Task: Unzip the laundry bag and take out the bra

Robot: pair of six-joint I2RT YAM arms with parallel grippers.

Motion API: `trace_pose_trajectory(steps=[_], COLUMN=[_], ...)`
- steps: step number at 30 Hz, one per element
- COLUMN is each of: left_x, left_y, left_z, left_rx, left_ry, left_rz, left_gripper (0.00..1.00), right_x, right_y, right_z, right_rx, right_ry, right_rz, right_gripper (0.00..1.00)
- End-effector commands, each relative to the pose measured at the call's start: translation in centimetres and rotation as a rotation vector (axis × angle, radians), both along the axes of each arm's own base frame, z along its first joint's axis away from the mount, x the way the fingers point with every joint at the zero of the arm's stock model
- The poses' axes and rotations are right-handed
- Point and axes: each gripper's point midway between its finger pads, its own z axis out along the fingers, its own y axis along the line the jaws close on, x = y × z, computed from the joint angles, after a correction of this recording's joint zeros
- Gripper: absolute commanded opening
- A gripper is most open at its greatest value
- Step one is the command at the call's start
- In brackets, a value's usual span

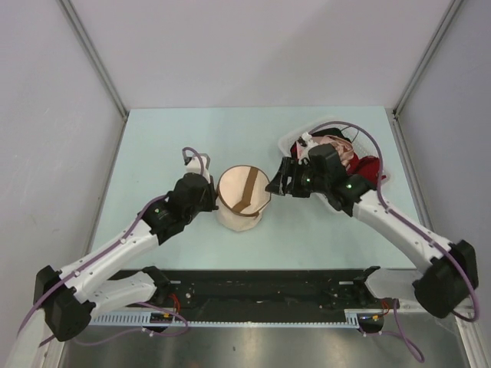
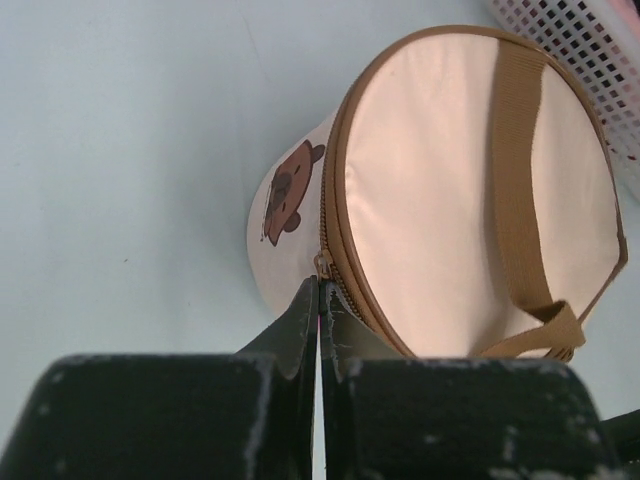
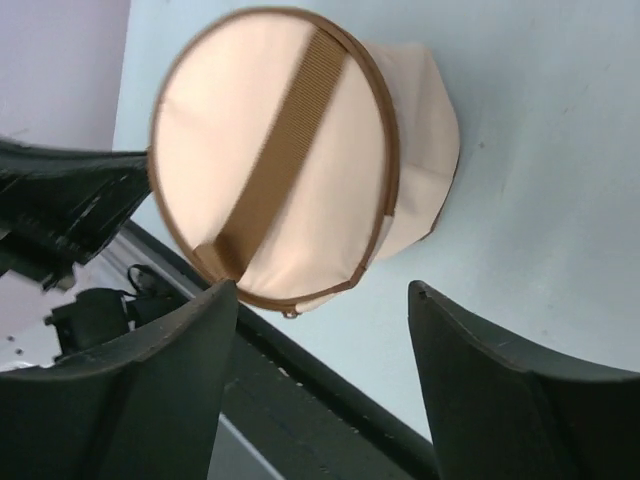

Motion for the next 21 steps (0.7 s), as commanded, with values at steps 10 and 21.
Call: trace_pose_trajectory(steps=[10,21], left_x=[-0.2,-0.7], left_y=[0.4,-1.4], left_z=[0.7,1.5], left_rx=[0.056,0.011], left_ry=[0.071,0.108], left_rz=[0.005,-0.067], left_gripper=[0.00,0.00], right_x=[-7.4,-8.3], right_y=[4.7,11.1], right_z=[6.5,3.2], right_rx=[-0.395,-0.539], right_ry=[-0.666,-0.843], right_rz=[0.225,0.260], right_gripper=[0.74,0.74])
